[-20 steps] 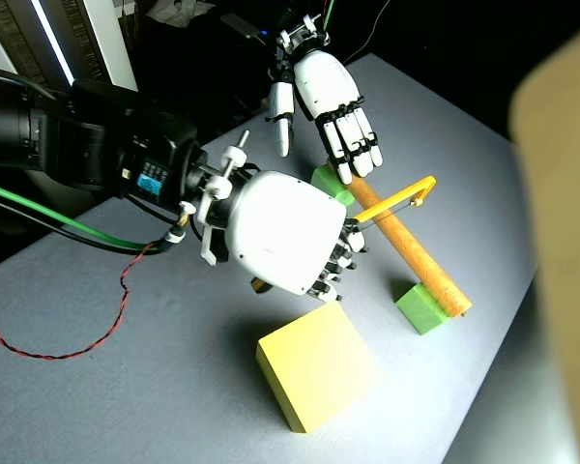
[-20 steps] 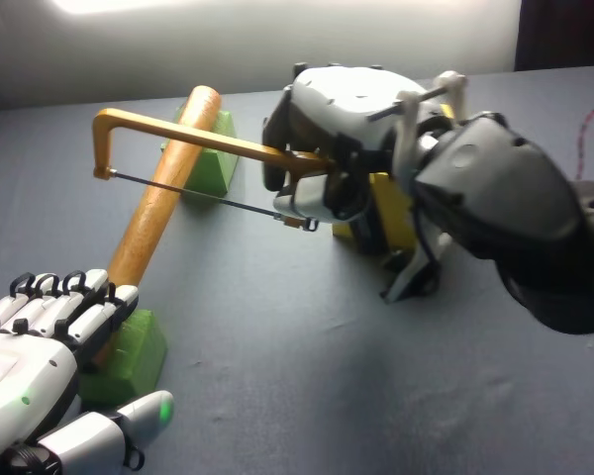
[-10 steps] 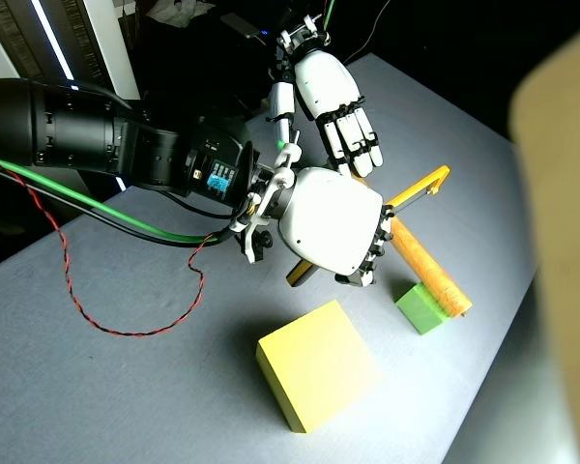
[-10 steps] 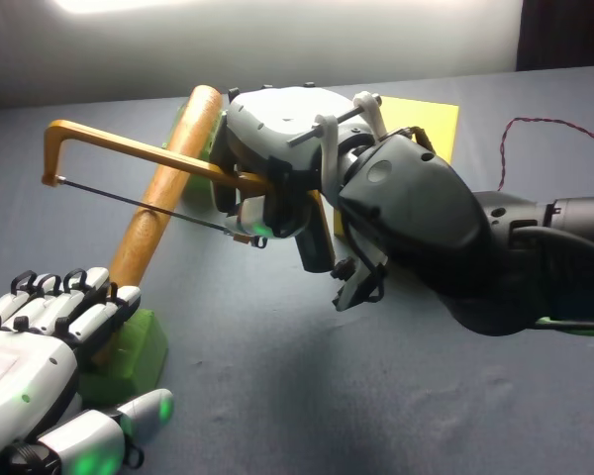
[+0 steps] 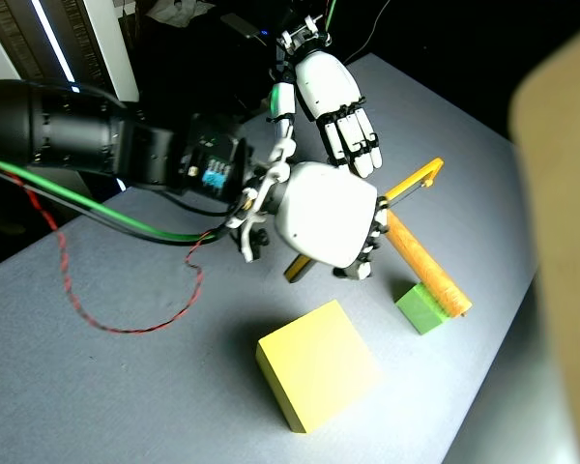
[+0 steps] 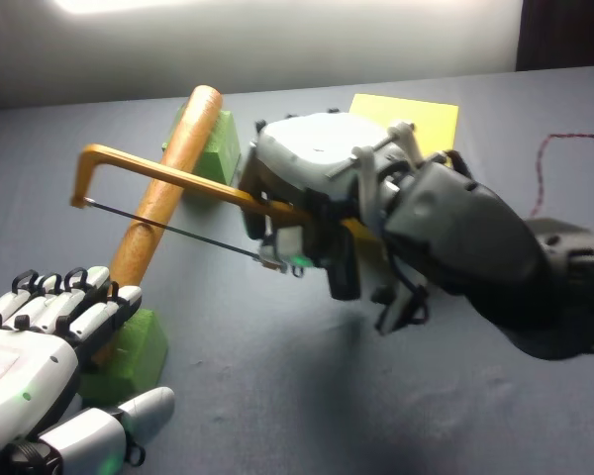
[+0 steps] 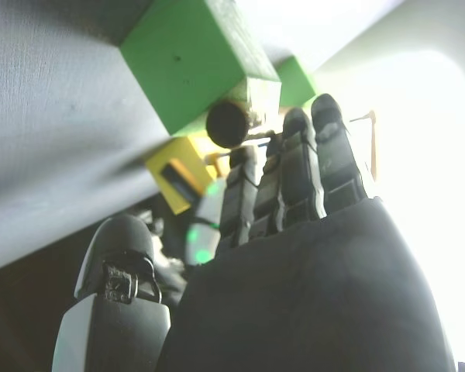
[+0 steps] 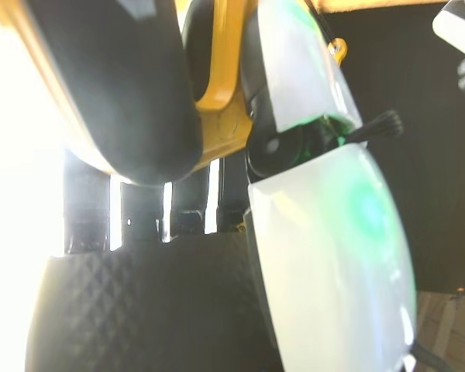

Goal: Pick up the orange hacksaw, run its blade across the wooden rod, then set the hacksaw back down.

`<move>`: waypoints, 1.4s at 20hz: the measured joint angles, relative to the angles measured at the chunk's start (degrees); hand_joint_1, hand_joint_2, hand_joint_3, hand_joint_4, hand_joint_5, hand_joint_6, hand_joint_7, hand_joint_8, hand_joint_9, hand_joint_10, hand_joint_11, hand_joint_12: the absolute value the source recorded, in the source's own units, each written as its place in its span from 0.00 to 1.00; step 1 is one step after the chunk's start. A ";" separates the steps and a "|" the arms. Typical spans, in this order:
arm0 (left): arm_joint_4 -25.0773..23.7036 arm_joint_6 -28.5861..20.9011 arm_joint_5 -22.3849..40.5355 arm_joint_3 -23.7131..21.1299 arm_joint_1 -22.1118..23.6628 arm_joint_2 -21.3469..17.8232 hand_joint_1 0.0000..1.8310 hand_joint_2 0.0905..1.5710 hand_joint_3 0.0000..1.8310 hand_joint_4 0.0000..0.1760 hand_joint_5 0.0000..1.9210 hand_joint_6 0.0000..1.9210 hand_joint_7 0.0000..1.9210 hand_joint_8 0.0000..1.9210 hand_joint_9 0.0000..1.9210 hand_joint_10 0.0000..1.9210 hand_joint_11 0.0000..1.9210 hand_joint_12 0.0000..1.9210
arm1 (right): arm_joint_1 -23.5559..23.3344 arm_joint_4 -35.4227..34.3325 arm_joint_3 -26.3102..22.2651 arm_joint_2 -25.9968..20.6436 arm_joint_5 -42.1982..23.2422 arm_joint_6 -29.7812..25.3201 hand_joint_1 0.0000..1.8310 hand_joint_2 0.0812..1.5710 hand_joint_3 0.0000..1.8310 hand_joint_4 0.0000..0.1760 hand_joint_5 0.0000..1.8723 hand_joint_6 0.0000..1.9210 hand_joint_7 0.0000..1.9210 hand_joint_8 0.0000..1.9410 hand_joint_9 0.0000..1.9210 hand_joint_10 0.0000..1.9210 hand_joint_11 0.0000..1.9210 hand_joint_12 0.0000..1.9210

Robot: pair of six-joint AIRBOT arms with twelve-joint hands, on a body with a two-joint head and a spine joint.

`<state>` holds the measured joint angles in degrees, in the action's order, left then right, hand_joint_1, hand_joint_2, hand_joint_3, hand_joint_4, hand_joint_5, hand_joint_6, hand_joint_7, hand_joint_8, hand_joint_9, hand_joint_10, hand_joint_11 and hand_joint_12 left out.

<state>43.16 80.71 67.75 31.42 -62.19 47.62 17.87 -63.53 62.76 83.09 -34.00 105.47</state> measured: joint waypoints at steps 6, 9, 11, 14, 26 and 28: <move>-0.04 -0.02 -0.26 0.00 0.00 -0.28 0.00 0.82 0.00 0.00 0.07 0.00 0.05 0.00 0.04 0.00 0.00 0.06 | -0.09 -0.26 -5.20 -6.64 -0.76 -4.55 0.68 0.67 0.00 0.00 0.52 0.50 0.62 0.34 0.70 0.00 0.53 0.41; -0.04 -0.07 -0.35 0.00 0.09 -0.28 0.00 0.82 0.00 0.00 0.05 0.00 0.03 0.00 0.02 0.00 0.00 0.03 | -2.38 0.39 -9.64 -11.93 -1.03 -8.50 0.68 0.66 0.00 0.00 0.53 0.48 0.64 0.32 0.71 0.00 0.53 0.41; -0.07 -0.15 -0.44 0.00 0.13 -0.33 0.00 0.81 0.00 0.00 0.06 0.00 0.03 0.00 0.02 0.00 0.00 0.03 | -2.99 1.42 -12.98 -17.05 0.92 -9.88 0.68 0.66 0.00 0.00 0.52 0.50 0.63 0.33 0.71 0.00 0.53 0.41; 0.02 -0.22 -0.74 0.00 0.13 -0.63 0.00 0.82 0.00 0.00 0.08 0.00 0.06 0.00 0.05 0.00 0.00 0.12 | -1.79 0.74 -15.80 -23.78 6.01 -11.10 0.68 0.67 0.00 0.00 0.51 0.51 0.62 0.36 0.70 0.00 0.52 0.43; 1.07 0.15 -6.29 -0.44 4.85 -3.91 0.00 0.82 0.00 0.00 0.06 0.00 0.05 0.00 0.03 0.00 0.00 0.07 | 8.22 28.20 -14.51 -26.25 14.97 -29.18 0.69 0.65 0.00 0.00 0.54 0.47 0.65 0.30 0.72 0.00 0.55 0.41; 1.27 0.72 -8.57 -0.44 7.78 -5.05 0.00 0.82 0.00 0.00 0.07 0.00 0.05 0.00 0.04 0.00 0.00 0.09 | 9.46 29.38 -12.52 -24.65 13.66 -29.07 0.69 0.65 0.00 0.00 0.54 0.46 0.65 0.30 0.72 0.00 0.54 0.40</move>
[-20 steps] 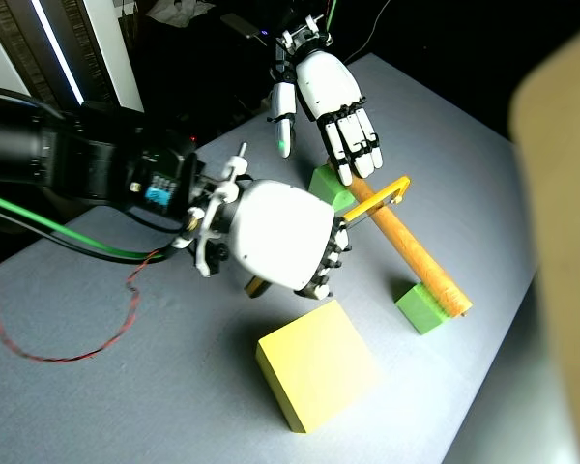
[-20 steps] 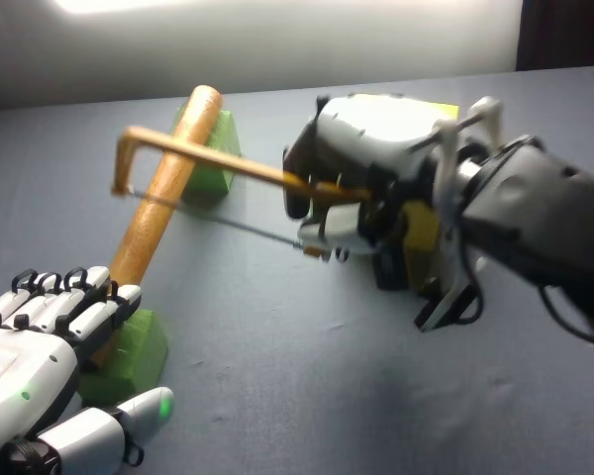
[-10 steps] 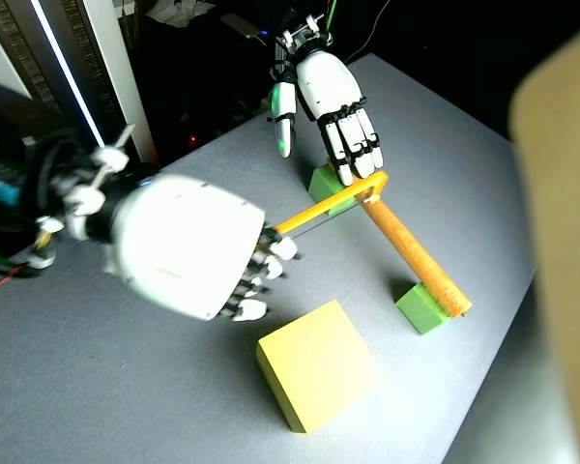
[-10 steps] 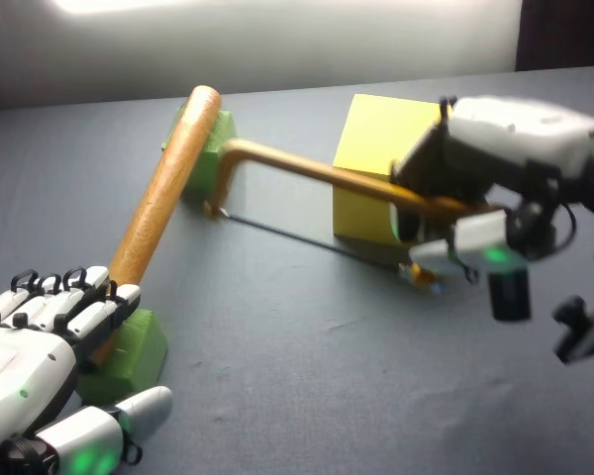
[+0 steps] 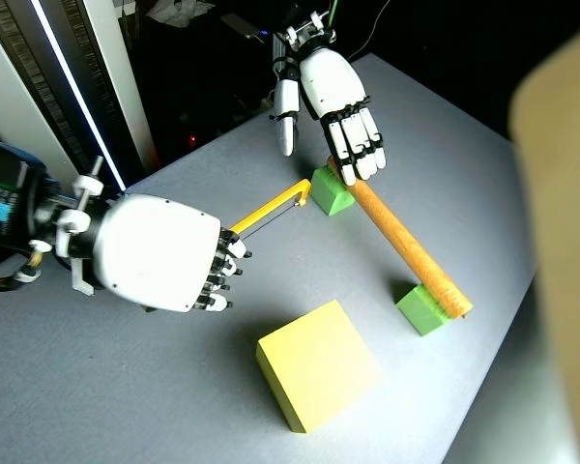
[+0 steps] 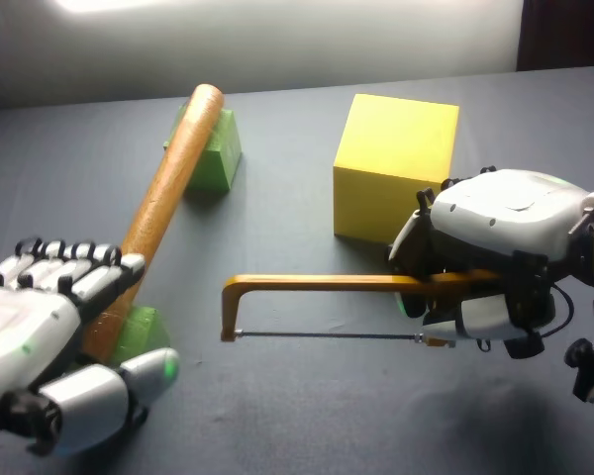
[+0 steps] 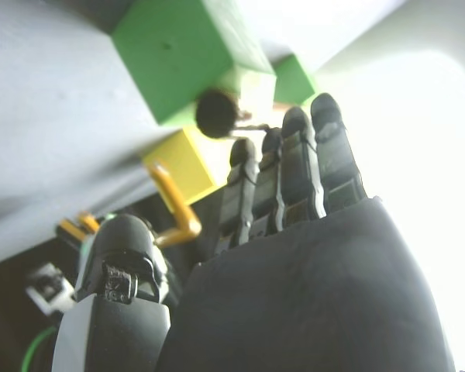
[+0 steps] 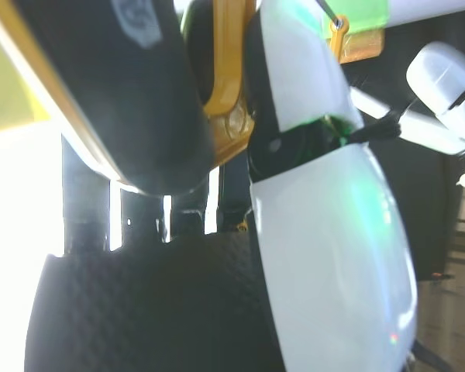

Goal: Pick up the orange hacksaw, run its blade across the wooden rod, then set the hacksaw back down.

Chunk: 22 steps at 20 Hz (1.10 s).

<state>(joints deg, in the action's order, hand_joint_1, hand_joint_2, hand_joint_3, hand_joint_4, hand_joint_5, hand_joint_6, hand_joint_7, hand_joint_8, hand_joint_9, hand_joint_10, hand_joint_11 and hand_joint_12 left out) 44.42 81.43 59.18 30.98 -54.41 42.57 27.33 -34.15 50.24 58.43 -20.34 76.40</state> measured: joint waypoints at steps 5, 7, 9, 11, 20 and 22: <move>-0.26 2.51 -5.81 0.00 6.93 -3.10 0.00 0.82 0.00 0.00 0.06 0.00 0.04 0.00 0.03 0.00 0.00 0.08 | 2.64 -0.13 1.22 2.01 -2.14 0.31 0.68 0.66 0.00 0.00 0.53 0.49 0.63 0.33 0.71 0.00 0.53 0.41; -0.44 2.95 -8.11 0.00 9.60 -4.17 0.00 0.82 0.00 0.00 0.07 0.01 0.05 0.00 0.03 0.00 0.00 0.07 | 3.41 -0.07 1.03 2.47 -2.86 0.17 0.68 0.66 0.00 0.00 0.53 0.48 0.61 0.36 0.68 0.00 0.49 0.44; -1.16 4.15 -11.37 0.02 13.38 -5.11 0.00 0.82 0.00 0.00 0.09 0.00 0.07 0.00 0.05 0.00 0.00 0.11 | 4.50 -0.07 0.81 2.49 -3.74 -0.15 0.64 0.69 0.00 0.00 0.52 0.50 0.57 0.17 0.64 0.00 0.46 0.46; -3.89 4.90 -16.50 0.57 17.84 -5.70 0.00 0.82 0.00 0.00 0.08 0.00 0.05 0.00 0.04 0.00 0.00 0.10 | 5.68 -0.35 0.83 2.47 -4.33 -0.90 0.62 0.71 0.00 0.00 0.49 0.55 0.57 0.03 0.60 0.00 0.41 0.47; -6.21 9.77 -31.54 3.41 29.14 -5.95 0.00 0.82 0.00 0.00 0.07 0.00 0.06 0.00 0.05 0.00 0.00 0.11 | 7.23 -0.17 2.32 3.34 -6.40 -2.73 0.47 0.60 0.00 0.00 0.10 0.00 0.12 0.00 0.13 0.00 0.00 0.32; -6.16 9.75 -31.69 3.43 29.11 -5.95 0.00 0.82 0.00 0.00 0.09 0.00 0.08 0.00 0.06 0.00 0.00 0.13 | 7.26 -0.50 2.45 3.32 -6.67 -2.86 0.46 0.57 0.00 0.00 0.04 0.00 0.07 0.00 0.08 0.00 0.00 0.23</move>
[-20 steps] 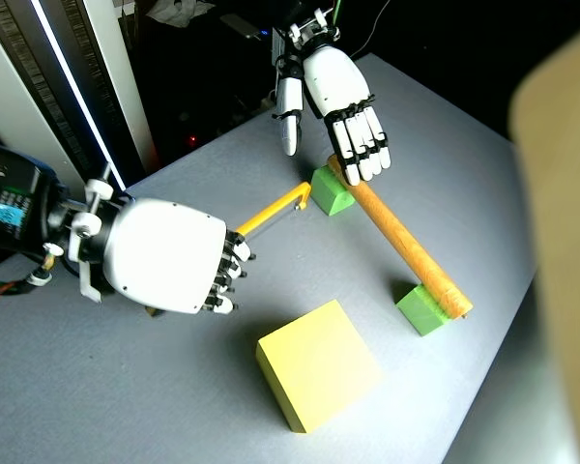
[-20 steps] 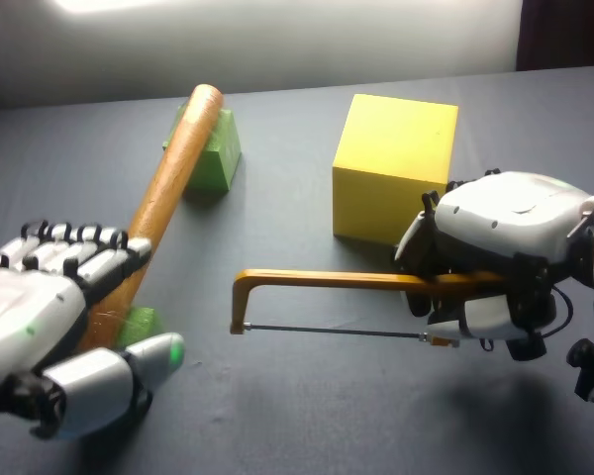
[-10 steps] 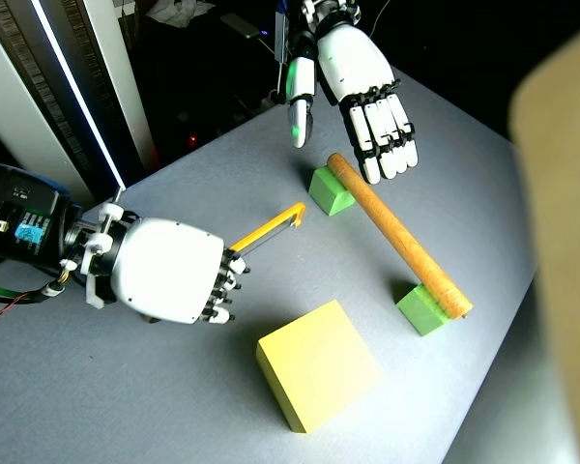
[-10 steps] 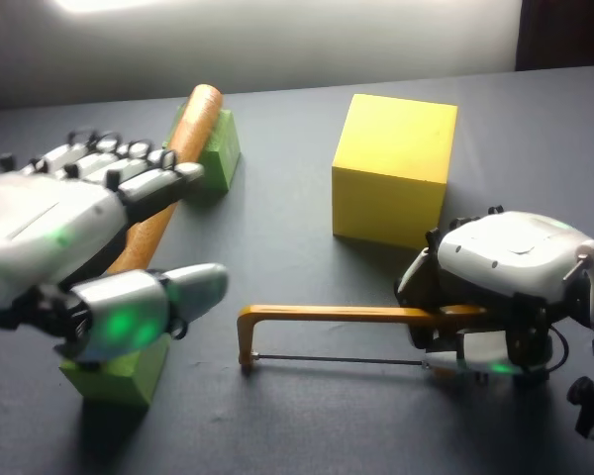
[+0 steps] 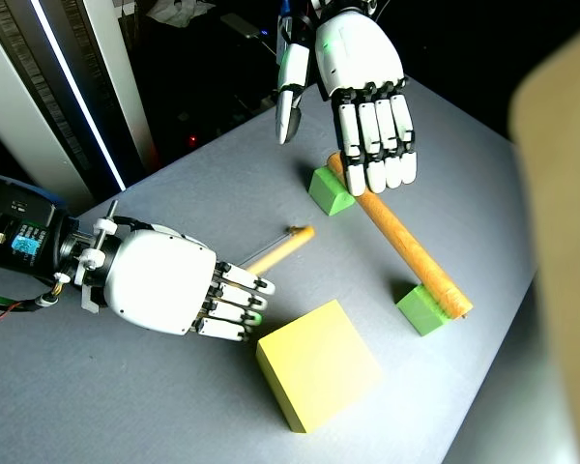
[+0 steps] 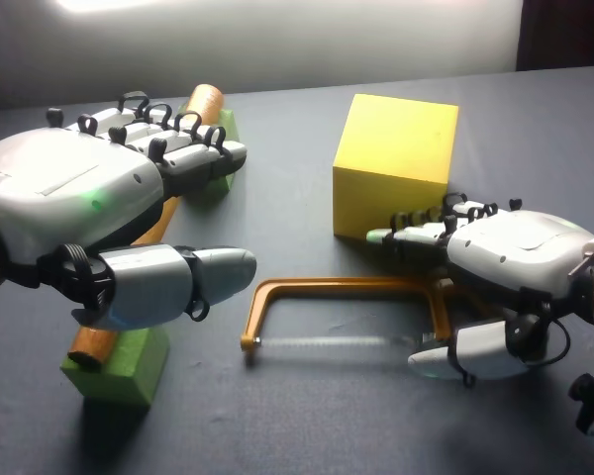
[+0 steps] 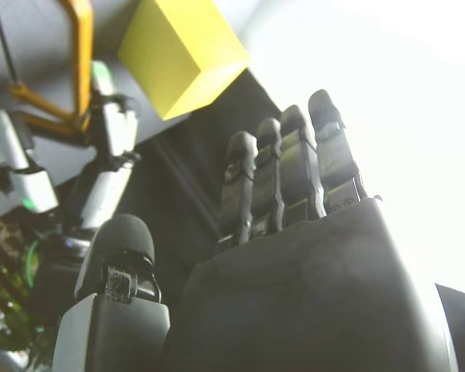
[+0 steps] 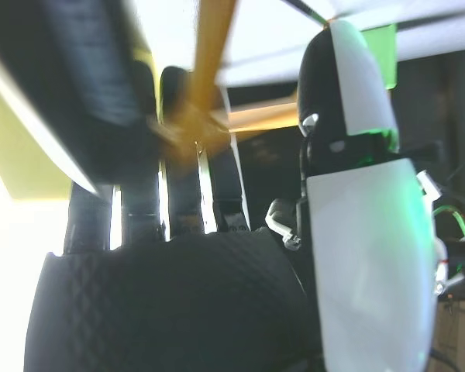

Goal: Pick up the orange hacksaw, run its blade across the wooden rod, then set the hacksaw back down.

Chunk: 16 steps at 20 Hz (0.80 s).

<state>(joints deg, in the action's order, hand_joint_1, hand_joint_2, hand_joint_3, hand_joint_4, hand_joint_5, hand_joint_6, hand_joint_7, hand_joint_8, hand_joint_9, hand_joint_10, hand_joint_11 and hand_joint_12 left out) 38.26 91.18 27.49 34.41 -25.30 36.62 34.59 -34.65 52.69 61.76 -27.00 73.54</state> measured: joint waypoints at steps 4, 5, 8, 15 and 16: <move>-0.35 -0.07 -0.09 -0.02 0.00 0.00 0.00 0.81 0.00 0.00 0.09 0.00 0.07 0.00 0.06 0.00 0.00 0.13 | 0.66 0.13 -0.61 -0.28 -0.26 -0.15 0.47 0.52 0.00 0.00 0.01 0.00 0.02 0.00 0.04 0.00 0.00 0.13; -0.35 -0.09 -0.04 -0.02 0.00 0.00 0.00 0.82 0.00 0.00 0.09 0.00 0.07 0.00 0.06 0.00 0.00 0.13 | 0.66 0.17 -1.33 -0.98 -0.61 -0.24 0.47 0.53 0.00 0.00 0.00 0.00 0.01 0.00 0.03 0.00 0.00 0.12; -0.35 -0.22 -0.07 -0.02 0.02 0.00 0.00 0.82 0.00 0.00 0.07 0.00 0.05 0.00 0.03 0.00 0.00 0.06 | 0.59 0.17 -4.00 -3.72 -1.97 -0.33 0.47 0.53 0.00 0.00 0.00 0.00 0.00 0.00 0.03 0.00 0.00 0.14; 0.37 -0.15 0.09 -1.16 1.31 0.90 0.07 0.81 0.00 0.00 0.14 0.98 0.11 0.99 0.14 0.99 0.11 1.00 | 1.49 0.00 -16.85 -16.46 -7.17 -8.09 0.25 0.50 0.00 0.00 0.03 0.61 0.01 0.87 0.01 0.91 0.00 0.96; 0.61 0.00 -0.04 -1.16 1.31 1.75 0.05 0.80 0.00 0.00 0.16 1.00 0.13 1.00 0.16 1.00 0.19 1.00 | 2.03 0.00 -18.47 -18.40 -7.37 -8.04 0.21 0.50 0.00 0.00 0.01 0.92 0.01 0.97 0.04 0.98 0.03 0.99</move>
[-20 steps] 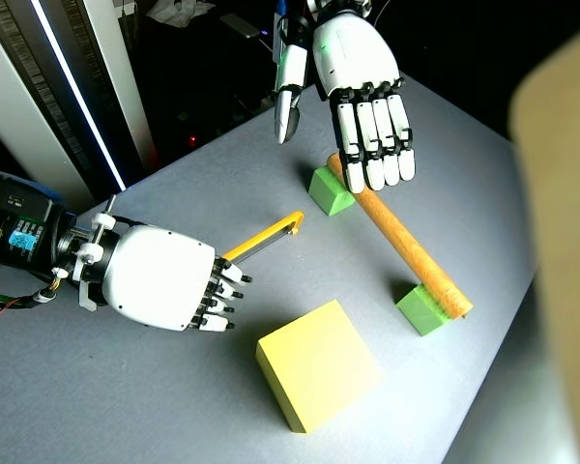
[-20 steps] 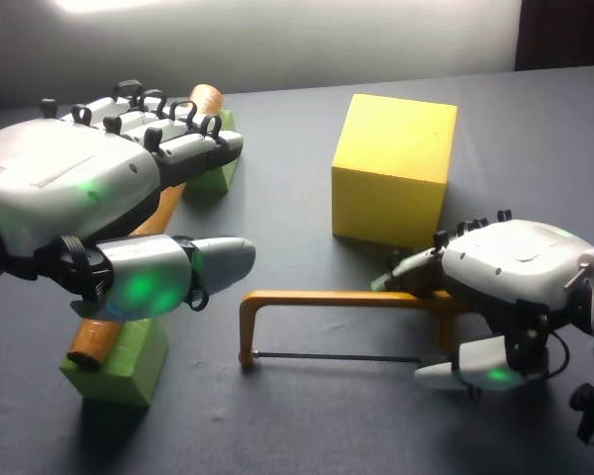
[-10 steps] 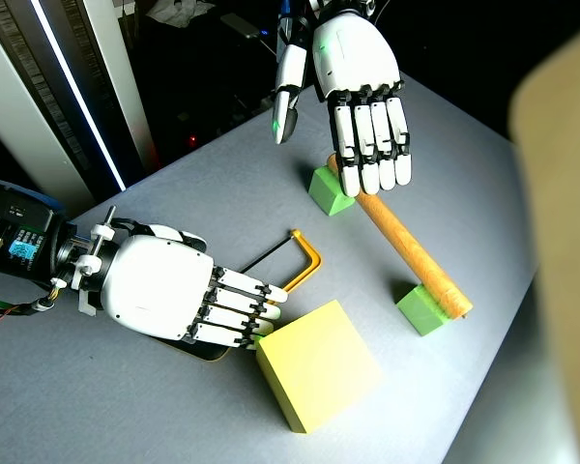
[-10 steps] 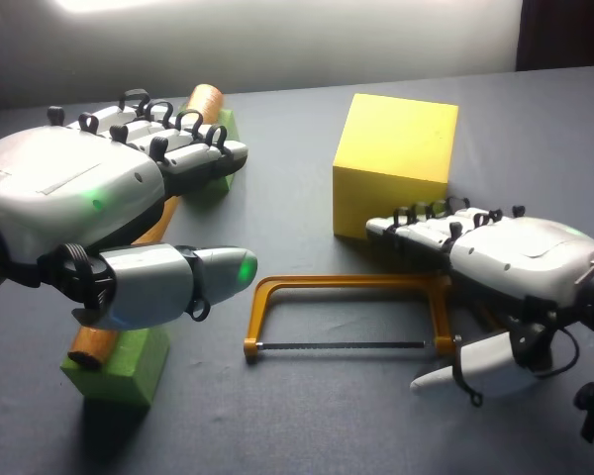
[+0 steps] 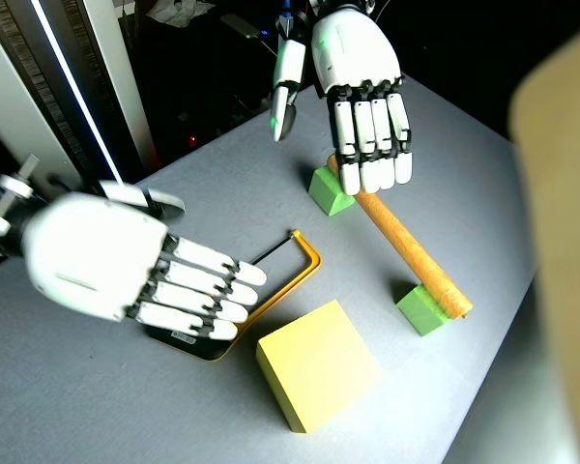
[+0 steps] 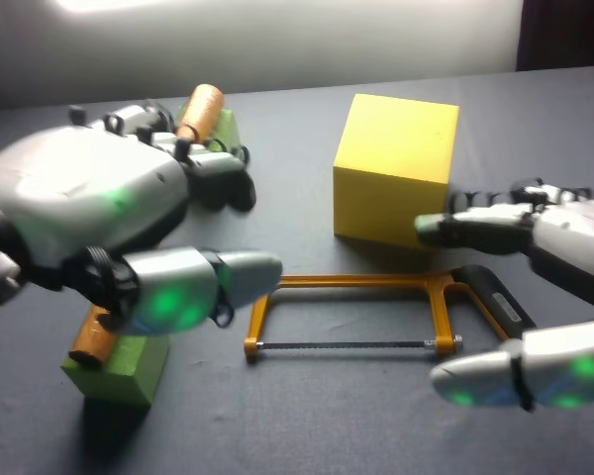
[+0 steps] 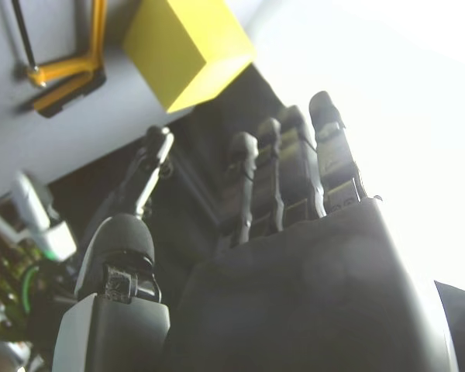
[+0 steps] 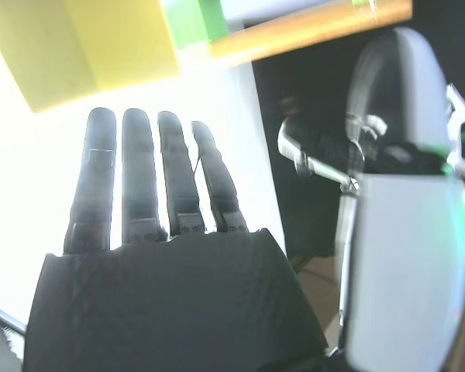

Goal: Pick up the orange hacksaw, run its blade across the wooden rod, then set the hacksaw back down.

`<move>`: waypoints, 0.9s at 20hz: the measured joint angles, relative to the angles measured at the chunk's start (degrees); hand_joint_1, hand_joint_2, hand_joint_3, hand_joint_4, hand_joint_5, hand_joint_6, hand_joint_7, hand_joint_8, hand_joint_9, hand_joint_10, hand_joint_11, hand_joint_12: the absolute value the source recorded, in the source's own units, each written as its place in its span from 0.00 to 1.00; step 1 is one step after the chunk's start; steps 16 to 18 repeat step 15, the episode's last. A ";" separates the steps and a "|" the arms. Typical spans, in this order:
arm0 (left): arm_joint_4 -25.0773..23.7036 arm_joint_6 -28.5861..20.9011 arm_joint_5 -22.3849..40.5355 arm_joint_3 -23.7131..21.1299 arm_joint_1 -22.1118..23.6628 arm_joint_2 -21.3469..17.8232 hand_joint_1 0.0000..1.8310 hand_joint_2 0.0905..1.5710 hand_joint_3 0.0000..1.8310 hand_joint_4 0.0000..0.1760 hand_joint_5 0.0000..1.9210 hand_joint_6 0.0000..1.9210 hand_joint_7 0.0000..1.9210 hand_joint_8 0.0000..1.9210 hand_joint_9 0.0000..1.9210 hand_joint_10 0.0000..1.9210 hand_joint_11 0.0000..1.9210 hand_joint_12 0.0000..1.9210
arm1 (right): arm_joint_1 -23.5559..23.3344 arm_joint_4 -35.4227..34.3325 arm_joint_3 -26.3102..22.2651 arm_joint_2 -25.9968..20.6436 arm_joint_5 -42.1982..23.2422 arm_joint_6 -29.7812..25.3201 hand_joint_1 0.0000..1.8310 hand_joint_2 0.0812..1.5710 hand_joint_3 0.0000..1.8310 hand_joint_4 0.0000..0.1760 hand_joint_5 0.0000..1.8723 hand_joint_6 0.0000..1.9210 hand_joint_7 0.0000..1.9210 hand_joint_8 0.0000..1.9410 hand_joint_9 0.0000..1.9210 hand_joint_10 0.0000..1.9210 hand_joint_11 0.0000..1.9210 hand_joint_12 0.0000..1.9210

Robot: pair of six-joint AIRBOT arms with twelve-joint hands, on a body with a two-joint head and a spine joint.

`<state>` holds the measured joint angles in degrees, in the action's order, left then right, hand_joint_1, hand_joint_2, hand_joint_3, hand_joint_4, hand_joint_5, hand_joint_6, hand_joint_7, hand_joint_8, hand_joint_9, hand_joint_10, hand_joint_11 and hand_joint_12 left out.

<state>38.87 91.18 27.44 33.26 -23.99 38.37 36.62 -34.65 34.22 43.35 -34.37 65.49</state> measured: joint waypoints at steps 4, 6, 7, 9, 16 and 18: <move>-0.31 -0.20 1.03 0.02 -1.68 2.51 0.09 0.75 0.00 0.30 0.88 1.00 0.92 1.00 0.92 1.00 0.91 1.00 | 4.61 1.79 -3.23 -5.07 -5.66 -0.24 0.01 0.57 0.00 0.38 0.74 1.00 0.79 1.00 0.78 1.00 0.71 1.00; -1.99 -3.23 1.73 0.22 -3.82 3.96 0.37 0.82 0.01 0.94 0.82 1.00 0.88 1.00 0.91 1.00 0.93 1.00 | 11.74 10.49 -2.97 -4.31 -14.10 -2.97 0.03 0.75 0.01 0.81 0.85 1.00 0.88 1.00 0.88 1.00 0.82 1.00; -2.19 -3.23 2.25 0.28 -4.17 4.31 0.56 0.83 0.00 0.99 0.81 1.00 0.89 1.00 0.92 1.00 0.95 1.00 | 13.46 12.63 -2.51 -3.37 -17.16 -3.41 0.20 0.87 0.03 0.83 0.83 1.00 0.88 1.00 0.89 1.00 0.88 1.00; -3.17 -4.11 3.87 0.33 -4.87 4.63 0.73 0.81 0.00 1.00 0.81 1.00 0.88 1.00 0.91 1.00 0.95 1.00 | 15.10 15.61 -1.31 -2.64 -22.32 -4.22 0.53 0.92 0.00 0.84 0.77 1.00 0.86 1.00 0.89 1.00 0.88 1.00; -4.22 -4.50 4.48 0.11 -5.29 4.83 0.74 0.80 0.00 1.00 0.80 1.00 0.84 1.00 0.86 1.00 0.89 1.00 | 15.08 13.66 -0.81 -2.43 -25.14 -5.53 0.41 0.98 0.01 0.66 0.79 1.00 0.84 1.00 0.86 1.00 0.85 1.00; -4.22 -4.50 4.48 0.11 -5.29 4.83 0.74 0.80 0.00 1.00 0.80 1.00 0.84 1.00 0.86 1.00 0.89 1.00 | 15.08 13.66 -0.81 -2.43 -25.14 -5.53 0.41 0.98 0.01 0.66 0.79 1.00 0.84 1.00 0.86 1.00 0.85 1.00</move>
